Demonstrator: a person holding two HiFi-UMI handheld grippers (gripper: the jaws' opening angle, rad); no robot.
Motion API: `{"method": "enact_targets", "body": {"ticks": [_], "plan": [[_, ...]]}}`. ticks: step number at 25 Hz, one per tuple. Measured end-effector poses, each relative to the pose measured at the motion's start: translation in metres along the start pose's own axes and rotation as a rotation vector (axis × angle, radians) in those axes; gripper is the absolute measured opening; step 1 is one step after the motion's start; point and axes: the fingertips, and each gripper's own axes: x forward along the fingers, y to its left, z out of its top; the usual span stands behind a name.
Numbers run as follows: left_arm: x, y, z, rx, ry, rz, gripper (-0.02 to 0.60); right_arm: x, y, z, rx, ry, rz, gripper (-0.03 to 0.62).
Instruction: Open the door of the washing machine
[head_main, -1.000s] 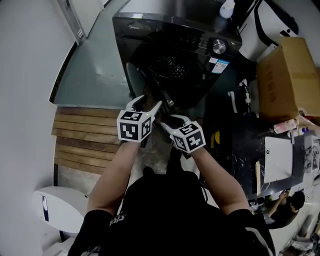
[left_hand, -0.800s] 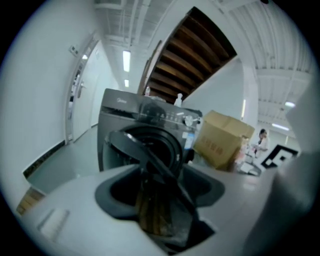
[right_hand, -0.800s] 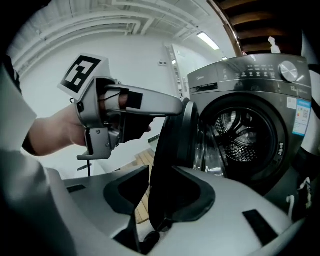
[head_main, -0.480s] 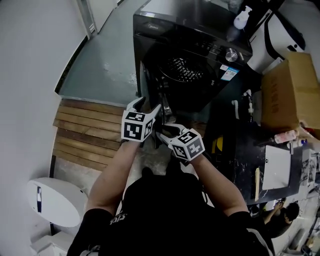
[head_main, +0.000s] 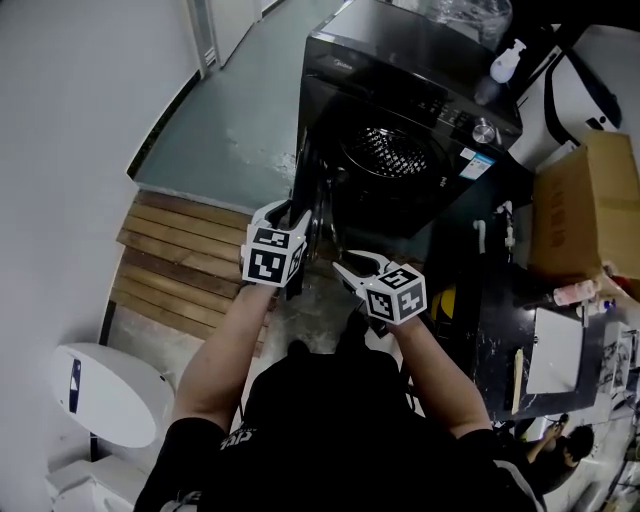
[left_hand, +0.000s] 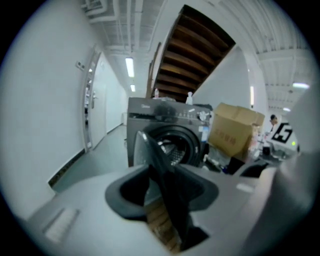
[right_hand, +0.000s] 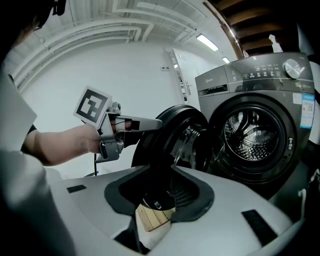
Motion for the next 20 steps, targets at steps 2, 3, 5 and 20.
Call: {"method": "enact_targets", "body": {"ticks": [2,3,5,20], "plan": [[-0.005,0.011,-0.003,-0.009,0.006,0.02,0.168,-0.002,-0.001,0.004,0.006,-0.011,-0.008,0.118],[-0.008,0.017,-0.005,-0.017,0.01,0.033,0.166,-0.003,-0.002,0.006,0.008,-0.017,-0.012,0.118],[-0.013,0.028,-0.006,-0.028,0.016,0.058,0.161,-0.006,-0.005,0.011,0.011,-0.028,-0.022,0.118],[-0.037,0.102,-0.013,-0.067,0.014,0.206,0.164,-0.052,-0.047,0.053,-0.005,-0.117,-0.131,0.107]]}}
